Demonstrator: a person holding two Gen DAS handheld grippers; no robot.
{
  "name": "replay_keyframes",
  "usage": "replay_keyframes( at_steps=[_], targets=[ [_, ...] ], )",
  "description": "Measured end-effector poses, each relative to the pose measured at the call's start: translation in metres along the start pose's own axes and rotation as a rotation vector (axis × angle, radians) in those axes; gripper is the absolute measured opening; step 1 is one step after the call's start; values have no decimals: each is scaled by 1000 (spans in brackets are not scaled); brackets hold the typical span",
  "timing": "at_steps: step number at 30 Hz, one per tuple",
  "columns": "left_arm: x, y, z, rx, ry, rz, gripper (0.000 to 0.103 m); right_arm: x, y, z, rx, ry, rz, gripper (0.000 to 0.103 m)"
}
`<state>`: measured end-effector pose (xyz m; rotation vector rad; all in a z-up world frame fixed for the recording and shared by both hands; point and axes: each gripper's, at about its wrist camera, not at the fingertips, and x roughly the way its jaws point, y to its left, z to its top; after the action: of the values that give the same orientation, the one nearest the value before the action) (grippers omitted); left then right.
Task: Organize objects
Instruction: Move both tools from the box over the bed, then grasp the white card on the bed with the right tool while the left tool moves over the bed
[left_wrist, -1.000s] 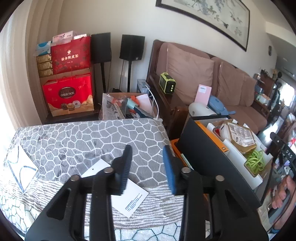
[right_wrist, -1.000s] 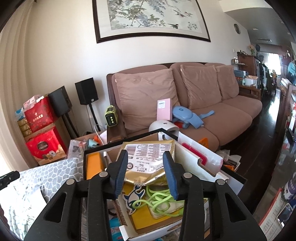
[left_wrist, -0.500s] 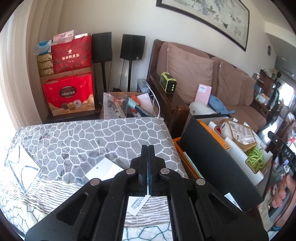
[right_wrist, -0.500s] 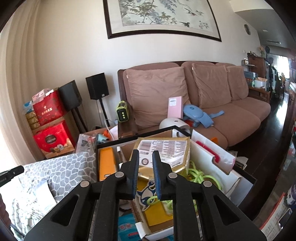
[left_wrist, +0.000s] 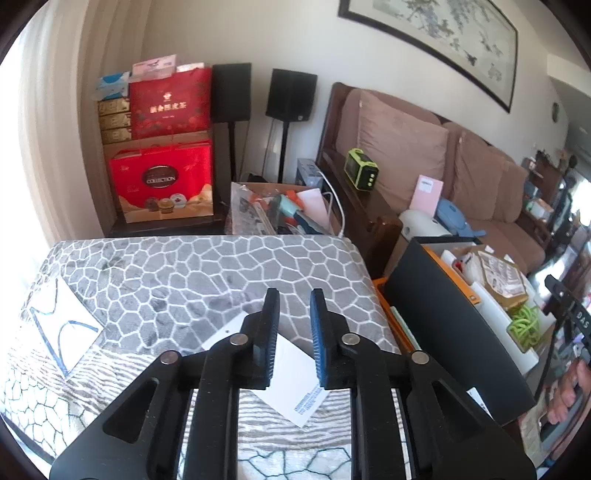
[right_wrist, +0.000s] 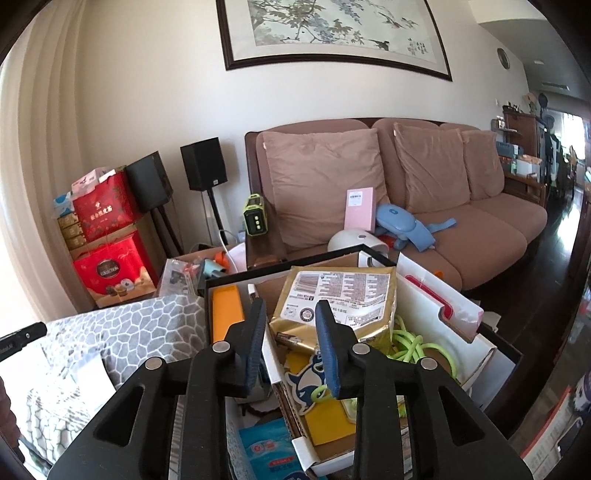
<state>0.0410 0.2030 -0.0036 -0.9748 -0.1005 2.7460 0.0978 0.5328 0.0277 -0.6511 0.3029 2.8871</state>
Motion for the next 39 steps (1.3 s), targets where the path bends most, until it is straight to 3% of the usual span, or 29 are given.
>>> replay_keyframes(
  at_steps=[11, 14, 17, 19, 21, 24, 27, 33, 39],
  targets=[
    [-3, 29, 0, -59, 2, 27, 39, 4, 4, -4, -8, 23, 8, 57],
    [-5, 41, 1, -74, 6, 34, 55, 8, 2, -6, 1, 41, 15, 67],
    [-14, 58, 6, -98, -5, 61, 58, 11, 0, -7, 11, 54, 24, 73],
    [-24, 73, 8, -113, -27, 82, 69, 11, 1, -7, 15, 58, 29, 83],
    [-32, 87, 9, -118, -50, 122, 87, 13, 3, -9, 11, 64, 31, 86],
    [-41, 116, 9, -108, -63, 202, 89, 17, 8, -11, -7, 83, 15, 91],
    [-45, 154, 4, -142, -44, 262, 89, 24, 17, -15, -33, 116, 29, 103],
    [-54, 228, -22, -276, -2, 302, 89, 37, 58, -30, -121, 203, 125, 102],
    [-60, 278, -41, -394, 33, 325, 90, 48, 145, -59, -257, 287, 317, 102]
  ],
)
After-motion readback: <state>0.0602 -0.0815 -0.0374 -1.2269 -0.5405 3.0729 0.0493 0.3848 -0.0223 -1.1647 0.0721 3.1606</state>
